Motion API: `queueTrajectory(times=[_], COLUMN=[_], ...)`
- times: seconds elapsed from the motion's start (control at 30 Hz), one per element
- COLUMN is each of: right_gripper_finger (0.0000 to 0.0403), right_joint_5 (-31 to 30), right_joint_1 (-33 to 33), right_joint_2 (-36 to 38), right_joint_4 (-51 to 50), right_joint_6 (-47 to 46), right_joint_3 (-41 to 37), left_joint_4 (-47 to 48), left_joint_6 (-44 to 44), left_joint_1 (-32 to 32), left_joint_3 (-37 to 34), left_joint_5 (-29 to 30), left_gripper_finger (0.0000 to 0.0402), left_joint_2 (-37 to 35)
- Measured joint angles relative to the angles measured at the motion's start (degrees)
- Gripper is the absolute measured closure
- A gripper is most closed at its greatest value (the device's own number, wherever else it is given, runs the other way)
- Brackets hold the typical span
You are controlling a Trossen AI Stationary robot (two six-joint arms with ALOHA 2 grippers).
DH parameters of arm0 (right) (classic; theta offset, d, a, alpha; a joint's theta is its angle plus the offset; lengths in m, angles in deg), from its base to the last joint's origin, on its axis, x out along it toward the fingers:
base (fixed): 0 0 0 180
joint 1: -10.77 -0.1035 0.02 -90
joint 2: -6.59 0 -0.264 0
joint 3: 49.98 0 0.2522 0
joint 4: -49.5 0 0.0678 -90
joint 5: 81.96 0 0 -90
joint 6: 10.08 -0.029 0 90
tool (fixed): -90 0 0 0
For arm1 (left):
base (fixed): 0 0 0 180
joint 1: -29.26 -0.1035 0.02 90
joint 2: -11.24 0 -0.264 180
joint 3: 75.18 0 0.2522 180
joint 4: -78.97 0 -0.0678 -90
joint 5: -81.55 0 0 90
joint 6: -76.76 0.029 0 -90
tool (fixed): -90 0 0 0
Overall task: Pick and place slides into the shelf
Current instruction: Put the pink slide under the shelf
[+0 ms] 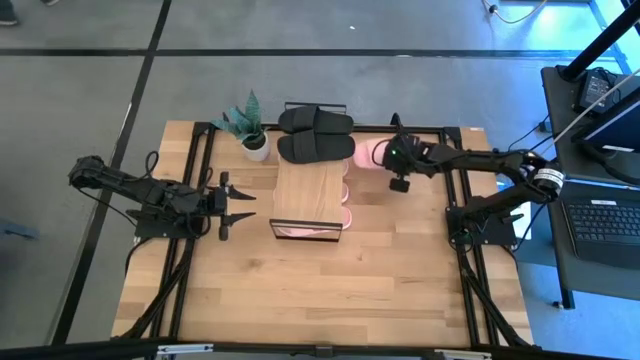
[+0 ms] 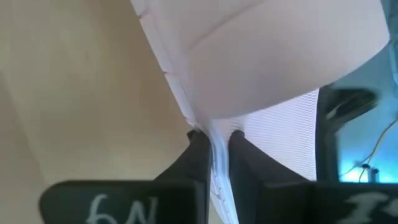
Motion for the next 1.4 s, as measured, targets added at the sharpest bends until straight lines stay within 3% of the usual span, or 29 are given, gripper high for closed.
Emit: queueTrajectory(times=[0.3,0.8,1.0,1.4], right_gripper_finger=[0.0366,0.0367,0.0366,0.0260], right_joint_5=[-4.84,-8.66,-9.71,-8.03], right_joint_1=[0.03,0.13,0.04,-0.02], right_joint_2=[-2.63,-21.97,-25.26,-25.59], right_joint_4=[1.93,9.78,8.69,9.46], right_joint_6=[-2.79,-2.95,-2.94,-2.93], right_joint_3=[5.05,10.08,13.55,14.52], left_joint_4=[-0.01,0.02,0.20,0.66], left_joint_6=[-0.33,-0.28,-0.28,-0.26], left_joint_1=[0.00,0.00,0.00,0.00], left_joint_3=[0.00,0.00,0.00,0.00], left_joint_5=[0.00,-0.02,0.00,-0.01], left_gripper_finger=[0.0217,0.0217,0.0217,0.0217], left_joint_2=[0.00,-0.02,-0.01,0.00])
